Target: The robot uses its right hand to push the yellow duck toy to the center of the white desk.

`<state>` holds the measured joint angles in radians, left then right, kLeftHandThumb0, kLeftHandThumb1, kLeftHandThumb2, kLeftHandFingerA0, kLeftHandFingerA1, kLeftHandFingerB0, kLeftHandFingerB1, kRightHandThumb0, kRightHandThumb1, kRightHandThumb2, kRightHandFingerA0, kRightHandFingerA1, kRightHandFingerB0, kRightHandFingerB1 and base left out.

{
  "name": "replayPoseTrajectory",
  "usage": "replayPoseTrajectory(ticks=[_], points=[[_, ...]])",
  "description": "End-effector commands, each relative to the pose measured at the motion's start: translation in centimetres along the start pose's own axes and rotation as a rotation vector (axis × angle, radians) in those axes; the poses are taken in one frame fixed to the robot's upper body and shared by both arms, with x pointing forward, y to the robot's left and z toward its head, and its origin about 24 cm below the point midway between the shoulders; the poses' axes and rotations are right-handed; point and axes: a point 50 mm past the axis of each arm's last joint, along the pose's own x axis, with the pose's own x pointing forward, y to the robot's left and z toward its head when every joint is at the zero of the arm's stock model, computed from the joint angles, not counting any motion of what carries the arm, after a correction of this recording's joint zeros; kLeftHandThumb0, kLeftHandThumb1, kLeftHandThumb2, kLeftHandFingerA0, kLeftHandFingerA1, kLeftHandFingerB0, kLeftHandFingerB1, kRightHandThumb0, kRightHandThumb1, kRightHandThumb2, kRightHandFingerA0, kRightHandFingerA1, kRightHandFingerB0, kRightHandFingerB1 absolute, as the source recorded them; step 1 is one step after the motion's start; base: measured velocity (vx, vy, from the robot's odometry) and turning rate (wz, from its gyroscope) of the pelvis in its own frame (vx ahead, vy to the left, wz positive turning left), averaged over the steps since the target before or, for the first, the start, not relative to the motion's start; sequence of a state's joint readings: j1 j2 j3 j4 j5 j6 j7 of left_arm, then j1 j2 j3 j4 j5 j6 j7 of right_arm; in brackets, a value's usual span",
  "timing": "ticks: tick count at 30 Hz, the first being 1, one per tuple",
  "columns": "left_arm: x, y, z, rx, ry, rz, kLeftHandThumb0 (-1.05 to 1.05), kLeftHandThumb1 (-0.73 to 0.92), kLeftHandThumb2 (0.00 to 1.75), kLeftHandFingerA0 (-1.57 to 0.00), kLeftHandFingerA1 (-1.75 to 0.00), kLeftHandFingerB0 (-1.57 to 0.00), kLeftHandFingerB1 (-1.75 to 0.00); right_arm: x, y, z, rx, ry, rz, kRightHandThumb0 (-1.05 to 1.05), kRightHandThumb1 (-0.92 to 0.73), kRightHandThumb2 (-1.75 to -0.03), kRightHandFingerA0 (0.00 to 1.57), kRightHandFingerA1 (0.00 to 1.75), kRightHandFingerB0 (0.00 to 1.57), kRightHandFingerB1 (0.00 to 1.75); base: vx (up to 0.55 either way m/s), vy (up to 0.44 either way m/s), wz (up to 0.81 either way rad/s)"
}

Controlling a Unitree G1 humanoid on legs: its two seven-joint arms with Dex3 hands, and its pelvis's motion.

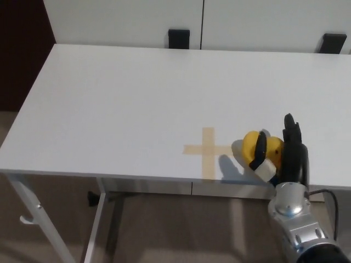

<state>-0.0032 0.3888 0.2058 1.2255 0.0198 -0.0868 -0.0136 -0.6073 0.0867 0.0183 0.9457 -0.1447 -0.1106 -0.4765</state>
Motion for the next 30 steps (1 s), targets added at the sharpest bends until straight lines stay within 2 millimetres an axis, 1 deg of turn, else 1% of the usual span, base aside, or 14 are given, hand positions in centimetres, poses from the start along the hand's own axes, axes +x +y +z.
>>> replayPoseTrajectory(ticks=[1, 2, 4, 5, 8, 9, 11, 14, 15, 16, 17, 23, 24, 30], points=[[-0.1, -0.3, -0.1, -0.006, -0.026, -0.024, 0.11, -0.05, 0.96, -1.38, -1.24, -1.34, -1.21, -2.0, 3.7, 3.4, 0.02, -0.218, -0.148, -1.05, -0.82, -1.11, 0.0, 0.14, 0.0, 0.04, 0.0, 0.0, 0.0], [-0.1, -0.4, 0.0, -0.002, -0.027, -0.025, 0.11, -0.05, 0.96, -1.38, -1.24, -1.34, -1.21, -2.1, 4.3, 3.8, 0.052, -0.222, -0.09, -1.05, -0.82, -1.11, 0.0, 0.14, 0.0, 0.04, 0.0, 0.0, 0.0], [-0.1, -0.4, 0.0, 0.0, -0.027, -0.025, 0.11, -0.05, 0.96, -1.38, -1.24, -1.34, -1.21, -2.1, 4.3, 3.8, 0.054, -0.223, -0.086, -1.05, -0.82, -1.11, 0.0, 0.14, 0.0, 0.04, 0.0, 0.0, 0.0], [-0.1, -0.4, 0.0, 0.001, -0.028, -0.025, 0.11, -0.06, 0.95, -1.38, -1.23, -1.34, -1.22, -2.1, 4.5, 3.8, 0.073, -0.213, -0.057, -0.87, -0.92, -0.68, 0.0, 0.0, 0.0, 0.0, 0.0, 0.0, 0.0], [0.0, -0.4, 0.1, 0.005, -0.029, -0.027, 0.12, -0.07, 0.95, -1.39, -1.24, -1.37, -1.23, -2.2, 5.4, 4.2, 0.114, -0.194, 0.066, -0.89, -0.92, -0.69, 0.0, 0.0, 0.0, 0.0, 0.0, 0.0, 0.0], [0.0, -0.4, 0.1, 0.005, -0.029, -0.027, 0.12, -0.07, 0.95, -1.39, -1.24, -1.37, -1.23, -2.2, 5.4, 4.2, 0.114, -0.194, 0.066, -0.89, -0.92, -0.69, 0.0, 0.0, 0.0, 0.0, 0.0, 0.0, 0.0], [-0.1, -0.4, 0.0, -0.013, -0.031, -0.035, 0.12, -0.09, 0.94, -1.41, -1.26, -1.4, -1.25, -2.4, 6.1, 4.3, 0.153, -0.178, 0.133, -0.88, -0.92, -0.68, 0.0, 0.0, 0.0, 0.0, 0.0, 0.0, 0.0], [-0.1, -0.5, 0.0, -0.012, -0.03, -0.032, 0.12, -0.09, 0.94, -1.43, -1.26, -1.41, -1.26, -2.5, 6.4, 4.4, 0.175, -0.168, 0.17, -0.9, -0.92, -0.69, 0.0, 0.0, 0.0, 0.0, 0.0, 0.0, 0.0], [-0.1, -0.5, 0.0, -0.005, -0.028, -0.029, 0.11, -0.03, 0.97, -1.41, -1.25, -1.38, -1.24, -2.6, 6.6, 4.4, 0.178, -0.165, 0.189, -0.9, -0.92, -0.69, 0.0, 0.0, 0.0, 0.0, 0.0, 0.0, 0.0], [-0.1, -0.5, -0.1, 0.0, -0.026, -0.027, 0.11, -0.03, 0.97, -1.41, -1.25, -1.38, -1.24, -2.6, 6.7, 4.4, 0.179, -0.163, 0.2, -0.9, -0.92, -0.69, 0.0, 0.0, 0.0, 0.0, 0.0, 0.0, 0.0], [-0.1, -0.6, -0.1, 0.001, -0.025, -0.03, 0.12, -0.06, 0.95, -1.4, -1.25, -1.38, -1.24, -2.6, 6.8, 4.4, 0.184, -0.157, 0.215, -1.05, -0.81, -1.16, 0.0, 0.15, 0.0, 0.08, 0.0, 0.0, 0.0], [-0.1, -0.7, -0.2, 0.007, -0.029, -0.032, 0.11, -0.05, 0.96, -1.4, -1.25, -1.37, -1.24, -2.5, 7.0, 4.3, 0.199, -0.126, 0.288, -1.04, -0.81, -1.17, 0.0, 0.16, 0.0, 0.09, 0.0, 0.0, 0.0], [-0.1, -0.7, -0.2, 0.007, -0.026, -0.03, 0.11, -0.02, 0.97, -1.38, -1.24, -1.36, -1.23, -2.4, 6.9, 4.2, 0.194, -0.12, 0.287, -1.05, -0.81, -1.16, 0.0, 0.15, 0.0, 0.09, 0.0, 0.0, 0.0], [-0.1, -0.6, -0.1, 0.019, -0.025, -0.028, 0.11, -0.02, 0.97, -1.39, -1.24, -1.36, -1.23, -2.2, 6.0, 3.4, 0.223, -0.102, 0.269, -1.05, -0.81, -1.13, 0.0, 0.15, 0.0, 0.07, 0.0, 0.0, 0.0]])
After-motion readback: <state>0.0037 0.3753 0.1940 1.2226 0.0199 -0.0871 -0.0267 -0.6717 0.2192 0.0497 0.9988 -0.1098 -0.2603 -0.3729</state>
